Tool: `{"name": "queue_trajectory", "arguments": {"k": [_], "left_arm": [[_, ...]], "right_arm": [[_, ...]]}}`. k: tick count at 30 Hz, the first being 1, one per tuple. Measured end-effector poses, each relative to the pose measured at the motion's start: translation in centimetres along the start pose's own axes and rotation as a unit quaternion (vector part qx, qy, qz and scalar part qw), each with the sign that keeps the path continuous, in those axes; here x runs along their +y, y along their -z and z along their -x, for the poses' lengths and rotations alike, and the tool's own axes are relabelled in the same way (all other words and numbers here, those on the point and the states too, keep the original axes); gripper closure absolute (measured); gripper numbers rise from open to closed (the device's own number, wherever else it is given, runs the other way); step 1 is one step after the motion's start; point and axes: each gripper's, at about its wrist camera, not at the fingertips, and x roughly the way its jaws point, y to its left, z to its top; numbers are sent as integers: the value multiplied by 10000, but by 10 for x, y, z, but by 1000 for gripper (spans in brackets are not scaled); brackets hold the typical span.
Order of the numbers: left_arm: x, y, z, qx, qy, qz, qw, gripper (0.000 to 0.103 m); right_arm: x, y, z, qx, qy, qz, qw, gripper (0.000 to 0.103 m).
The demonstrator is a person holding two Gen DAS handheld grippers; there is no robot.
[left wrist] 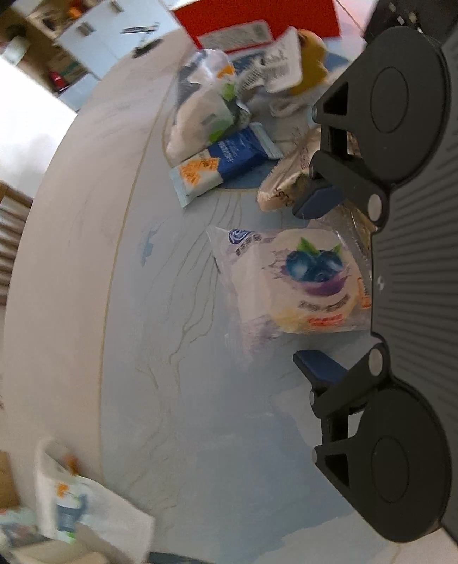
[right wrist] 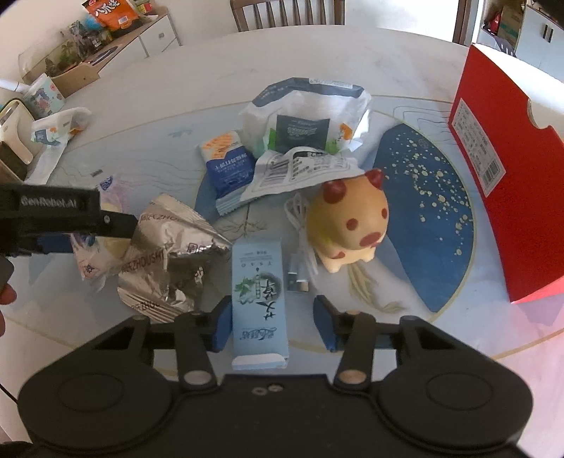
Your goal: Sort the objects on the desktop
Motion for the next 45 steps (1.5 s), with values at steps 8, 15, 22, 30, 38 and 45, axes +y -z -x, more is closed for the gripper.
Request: {"name": "queue_trajectory", "arguments": {"k": [8, 15, 22, 30, 38, 45], "left_arm": [[-3, 1, 1, -157, 26, -376, 9992, 40], [4, 4, 4, -219, 195, -356, 9989, 50], [13, 8, 8, -192, 345, -215, 9990, 59], [22, 19, 20, -112, 522, -65, 9986, 60], [26, 28, 35, -101, 687, 17, 9976, 60], [28, 37, 50, -143, 814, 27, 9966, 60]], "right_arm": [[8, 1, 0, 14, 61, 142, 9999, 69], [8, 1, 2, 0, 6, 103, 9999, 74], [8, 3, 6, -5, -15, 66, 10000, 75], [4, 6, 15, -79, -107, 48, 9999, 75], [1, 9, 28, -150, -172, 48, 9997, 75], [-4, 12, 47, -270, -251, 3, 9993, 75]]}}
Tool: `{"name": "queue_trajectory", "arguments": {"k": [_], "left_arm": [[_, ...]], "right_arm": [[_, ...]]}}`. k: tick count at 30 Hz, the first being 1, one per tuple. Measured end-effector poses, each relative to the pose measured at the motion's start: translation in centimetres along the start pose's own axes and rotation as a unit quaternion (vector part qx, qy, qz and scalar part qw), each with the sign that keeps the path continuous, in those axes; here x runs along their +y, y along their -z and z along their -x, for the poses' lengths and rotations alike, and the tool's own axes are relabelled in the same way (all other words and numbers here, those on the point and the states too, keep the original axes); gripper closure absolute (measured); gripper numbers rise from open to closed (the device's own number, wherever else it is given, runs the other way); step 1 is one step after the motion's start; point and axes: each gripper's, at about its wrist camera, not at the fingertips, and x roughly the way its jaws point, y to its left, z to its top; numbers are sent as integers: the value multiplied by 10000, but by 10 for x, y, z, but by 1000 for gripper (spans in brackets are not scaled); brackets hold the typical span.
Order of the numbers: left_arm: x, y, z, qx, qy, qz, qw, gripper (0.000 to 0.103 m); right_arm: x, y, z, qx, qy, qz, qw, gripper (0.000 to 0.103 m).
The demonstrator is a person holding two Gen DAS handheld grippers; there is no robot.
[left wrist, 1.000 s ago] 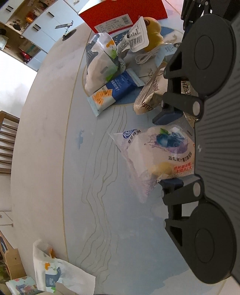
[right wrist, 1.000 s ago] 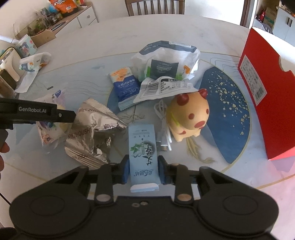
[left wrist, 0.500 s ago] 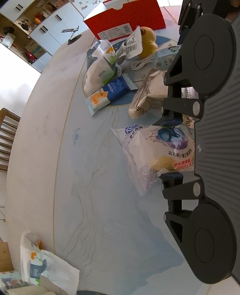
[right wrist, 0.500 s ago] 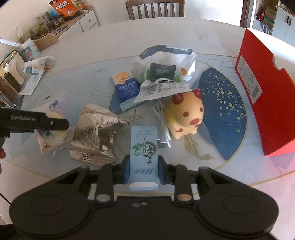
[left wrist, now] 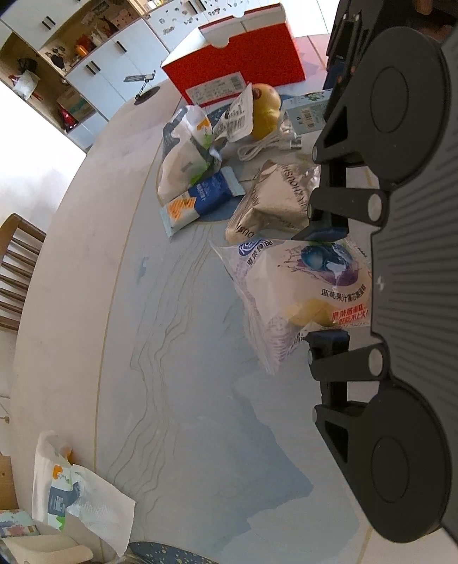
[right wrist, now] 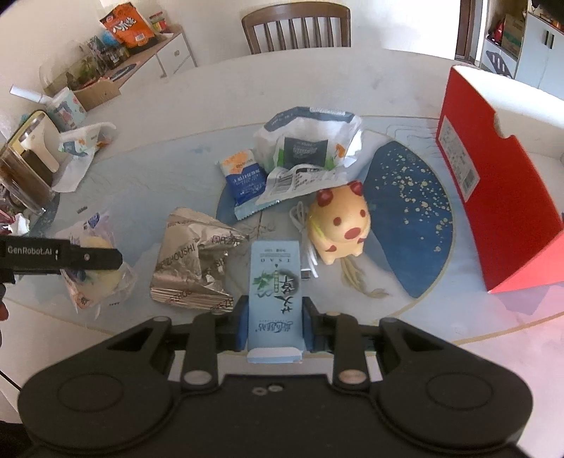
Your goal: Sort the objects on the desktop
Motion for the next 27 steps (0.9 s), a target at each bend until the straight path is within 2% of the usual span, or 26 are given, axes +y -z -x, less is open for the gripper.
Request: {"name": "queue_trajectory", "arguments": {"k": [12, 27], "left_arm": [[-24, 1, 25, -24, 259, -366, 9990, 60], [-85, -8, 45, -119, 751, -1065, 9914, 60]], "right_arm": [[-14, -8, 46, -332, -43, -8, 9994, 75], [-67, -33, 102, -714, 147, -287, 9969, 75]]}}
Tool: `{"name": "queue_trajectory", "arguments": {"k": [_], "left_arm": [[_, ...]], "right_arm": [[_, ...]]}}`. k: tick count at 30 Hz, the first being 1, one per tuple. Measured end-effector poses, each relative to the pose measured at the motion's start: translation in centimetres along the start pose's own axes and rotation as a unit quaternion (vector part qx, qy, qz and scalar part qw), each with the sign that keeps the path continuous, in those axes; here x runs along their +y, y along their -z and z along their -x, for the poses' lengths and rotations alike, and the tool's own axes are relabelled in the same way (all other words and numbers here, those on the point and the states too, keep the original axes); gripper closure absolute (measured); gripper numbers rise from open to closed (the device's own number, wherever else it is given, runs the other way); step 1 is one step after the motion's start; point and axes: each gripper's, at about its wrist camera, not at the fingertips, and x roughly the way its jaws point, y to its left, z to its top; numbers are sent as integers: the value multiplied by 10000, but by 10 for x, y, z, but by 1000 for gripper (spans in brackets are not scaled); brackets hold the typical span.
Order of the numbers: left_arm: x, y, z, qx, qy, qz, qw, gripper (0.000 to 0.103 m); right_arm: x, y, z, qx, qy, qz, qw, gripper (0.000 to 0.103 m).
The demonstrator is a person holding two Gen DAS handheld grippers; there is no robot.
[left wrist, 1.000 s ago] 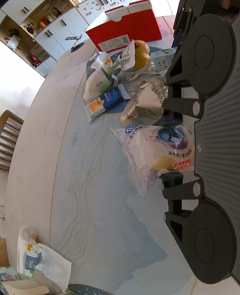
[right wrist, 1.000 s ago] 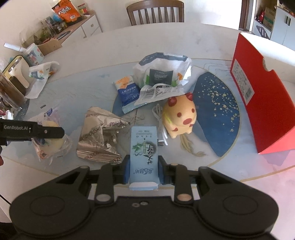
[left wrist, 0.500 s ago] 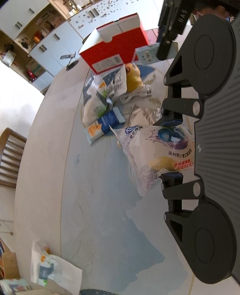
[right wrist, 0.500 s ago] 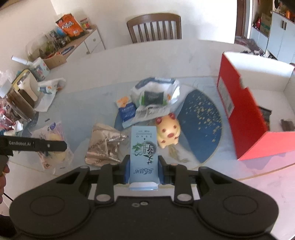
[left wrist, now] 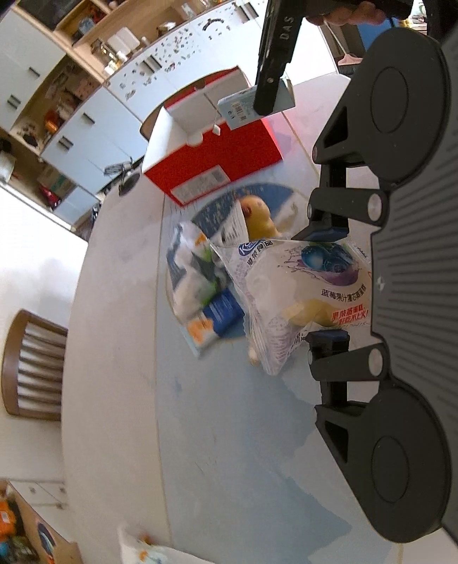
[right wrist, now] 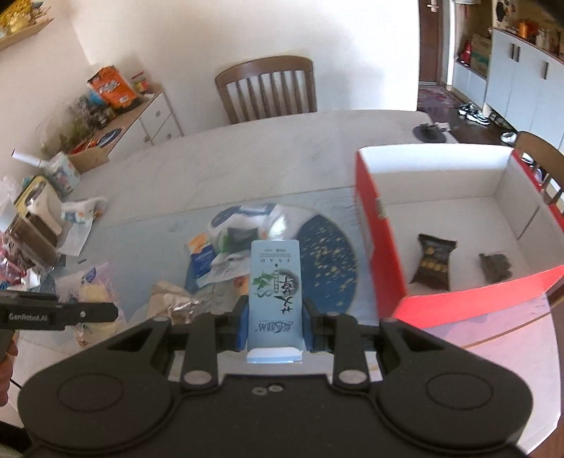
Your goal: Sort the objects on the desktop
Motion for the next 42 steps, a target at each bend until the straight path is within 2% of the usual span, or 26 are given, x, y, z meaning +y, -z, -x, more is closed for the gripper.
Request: {"name": "queue_trajectory", "arguments": {"k": [9, 21, 32, 42], "left_arm": [[-36, -17, -11, -26, 148, -228, 9996, 60], [-87, -39, -33, -4, 263, -444, 9987, 60], [-143, -58, -61, 26, 285, -697, 9972, 60], [-203, -82, -87, 81, 446, -1031, 9936, 60]], "right_arm": [[-39, -19, 14, -268, 144, -165, 9994, 75], [-105, -38, 20, -411, 428, -357, 9976, 75], [-159, -49, 17, -382, 507, -440, 9970, 75], [-199, -54, 10, -269, 528, -470, 9971, 75]]}}
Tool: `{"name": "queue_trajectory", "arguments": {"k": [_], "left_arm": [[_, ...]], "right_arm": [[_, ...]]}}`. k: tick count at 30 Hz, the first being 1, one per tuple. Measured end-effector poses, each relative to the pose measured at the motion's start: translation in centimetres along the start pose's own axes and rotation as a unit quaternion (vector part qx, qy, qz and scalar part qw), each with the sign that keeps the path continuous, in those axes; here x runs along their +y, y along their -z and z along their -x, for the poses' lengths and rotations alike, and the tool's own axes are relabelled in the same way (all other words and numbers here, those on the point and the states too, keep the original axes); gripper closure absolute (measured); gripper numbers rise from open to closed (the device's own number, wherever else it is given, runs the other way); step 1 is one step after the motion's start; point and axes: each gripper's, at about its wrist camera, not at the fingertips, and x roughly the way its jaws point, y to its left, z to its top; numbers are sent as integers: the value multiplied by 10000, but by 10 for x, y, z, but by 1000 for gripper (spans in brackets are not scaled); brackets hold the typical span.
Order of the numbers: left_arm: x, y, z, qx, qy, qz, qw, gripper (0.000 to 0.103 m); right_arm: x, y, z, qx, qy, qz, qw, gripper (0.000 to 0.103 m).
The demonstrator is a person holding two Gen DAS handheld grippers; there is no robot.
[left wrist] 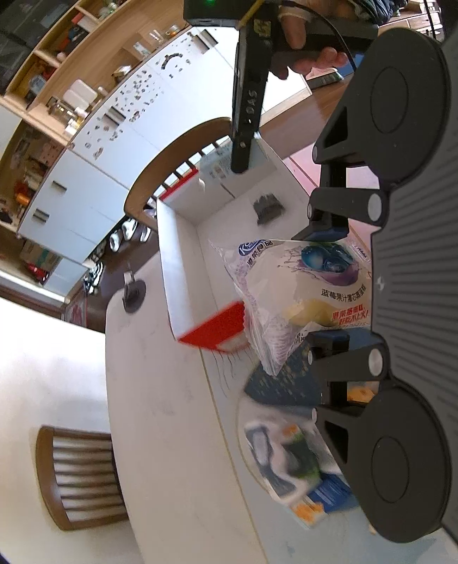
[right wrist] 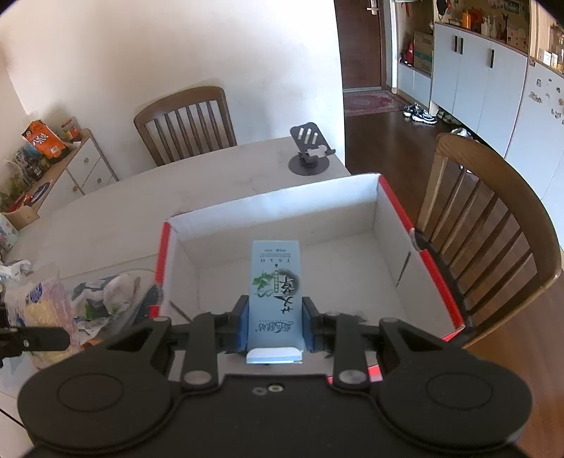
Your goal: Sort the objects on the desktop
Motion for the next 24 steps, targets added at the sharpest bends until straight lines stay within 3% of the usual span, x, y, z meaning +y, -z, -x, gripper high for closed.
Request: {"name": "queue_trajectory", "arguments": {"k": [13, 24], "left_arm": [[-49, -37, -52, 132, 313, -482, 9983, 60], [-70, -53, -113, 453, 265, -867, 9949, 60]], "right_arm": [[-40, -12, -20, 161, 43, -16, 9999, 75], [-56, -19, -44, 351, 77, 12, 9994, 75]]}}
